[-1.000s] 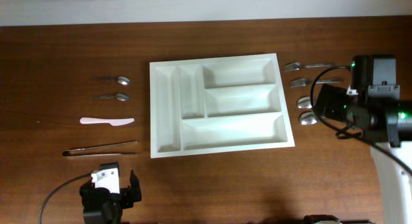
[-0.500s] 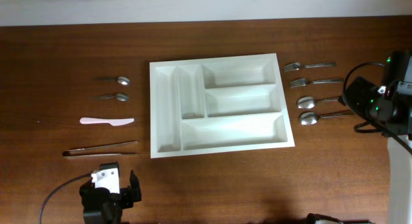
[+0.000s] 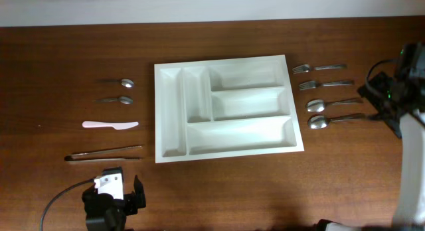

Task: Pack container
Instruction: 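Move the right gripper over the right-side spoons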

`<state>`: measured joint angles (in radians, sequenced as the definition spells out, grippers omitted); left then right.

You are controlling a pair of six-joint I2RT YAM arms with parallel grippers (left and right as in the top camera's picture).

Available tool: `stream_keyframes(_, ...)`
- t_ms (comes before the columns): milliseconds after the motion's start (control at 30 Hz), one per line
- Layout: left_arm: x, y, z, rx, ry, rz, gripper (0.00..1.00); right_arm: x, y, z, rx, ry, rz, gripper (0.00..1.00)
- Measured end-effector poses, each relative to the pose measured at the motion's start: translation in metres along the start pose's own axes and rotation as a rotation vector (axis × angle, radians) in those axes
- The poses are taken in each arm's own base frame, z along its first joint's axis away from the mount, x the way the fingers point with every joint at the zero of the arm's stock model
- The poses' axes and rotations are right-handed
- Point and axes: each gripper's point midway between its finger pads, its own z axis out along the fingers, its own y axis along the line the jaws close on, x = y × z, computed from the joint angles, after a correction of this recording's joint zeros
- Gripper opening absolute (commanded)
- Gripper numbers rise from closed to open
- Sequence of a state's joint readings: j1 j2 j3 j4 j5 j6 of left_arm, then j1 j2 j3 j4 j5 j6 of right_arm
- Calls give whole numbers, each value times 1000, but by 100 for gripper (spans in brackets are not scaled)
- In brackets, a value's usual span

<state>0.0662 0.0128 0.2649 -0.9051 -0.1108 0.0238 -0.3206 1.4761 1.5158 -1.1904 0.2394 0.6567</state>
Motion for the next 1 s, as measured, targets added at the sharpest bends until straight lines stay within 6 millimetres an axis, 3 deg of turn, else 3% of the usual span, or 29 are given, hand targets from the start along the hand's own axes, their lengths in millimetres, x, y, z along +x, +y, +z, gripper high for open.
stream_keyframes(167, 0, 0, 0, 0, 0, 0, 99, -1, 4, 68, 76, 85, 40, 96)
stream_keyframes(300, 0, 0, 0, 0, 0, 0, 99, 12, 8, 96, 97, 155, 86, 92)
stream_keyframes(633, 0, 0, 0, 0, 0, 0, 99, 12, 19, 113, 97, 151, 516, 90)
stream_keyframes(800, 0, 0, 0, 0, 0, 0, 99, 11, 25, 117, 81, 153, 588, 90)
stream_keyframes(1000, 0, 0, 0, 0, 0, 0, 99, 34, 19, 157, 172, 226, 564, 89)
